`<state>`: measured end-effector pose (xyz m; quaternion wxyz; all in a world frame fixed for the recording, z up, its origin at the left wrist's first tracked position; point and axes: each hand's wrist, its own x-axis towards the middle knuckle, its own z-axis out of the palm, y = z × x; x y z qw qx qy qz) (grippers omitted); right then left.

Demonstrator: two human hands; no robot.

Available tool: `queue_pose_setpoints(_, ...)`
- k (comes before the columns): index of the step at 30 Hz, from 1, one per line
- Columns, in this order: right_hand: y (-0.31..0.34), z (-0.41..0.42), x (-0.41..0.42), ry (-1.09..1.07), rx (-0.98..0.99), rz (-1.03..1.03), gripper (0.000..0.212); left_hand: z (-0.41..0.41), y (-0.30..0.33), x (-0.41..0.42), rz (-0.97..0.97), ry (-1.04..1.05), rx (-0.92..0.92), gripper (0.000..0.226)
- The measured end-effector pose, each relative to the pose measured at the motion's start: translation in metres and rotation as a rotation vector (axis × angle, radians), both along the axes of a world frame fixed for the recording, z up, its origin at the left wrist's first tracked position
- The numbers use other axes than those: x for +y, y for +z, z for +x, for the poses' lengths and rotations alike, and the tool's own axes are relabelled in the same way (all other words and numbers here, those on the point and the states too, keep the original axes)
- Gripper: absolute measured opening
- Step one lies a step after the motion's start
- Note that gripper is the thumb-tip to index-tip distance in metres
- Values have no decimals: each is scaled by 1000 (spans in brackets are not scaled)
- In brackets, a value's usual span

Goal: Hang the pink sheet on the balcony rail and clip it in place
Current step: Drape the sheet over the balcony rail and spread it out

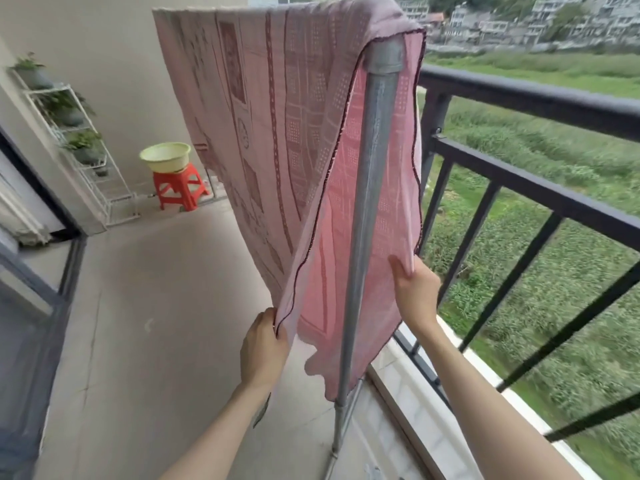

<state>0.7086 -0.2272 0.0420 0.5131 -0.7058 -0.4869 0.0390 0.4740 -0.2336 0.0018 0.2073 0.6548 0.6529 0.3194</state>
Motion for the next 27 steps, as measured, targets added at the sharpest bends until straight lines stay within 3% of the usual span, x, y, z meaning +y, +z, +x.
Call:
queue_pose_setpoints(3,-22,6,9,-47,173,-216,33,-5,-14,3,-47,-6,34,30)
queue_pose_setpoints(6,-45,7,6,-41,238,-323,26,-2,-18,4,-85,-55,68,27)
queue_pose_setpoints(13,-95,4,-35,54,127,-570,36,22,-36,-10,-224,-208,167,34)
queue_pose_setpoints(20,-114,-5,-67,21,139,-475,26,44,-52,-24,-253,-299,255,37)
queue_pose_setpoints(27,-129,-16,-64,158,114,-667,26,42,-62,-25,-324,-505,153,33)
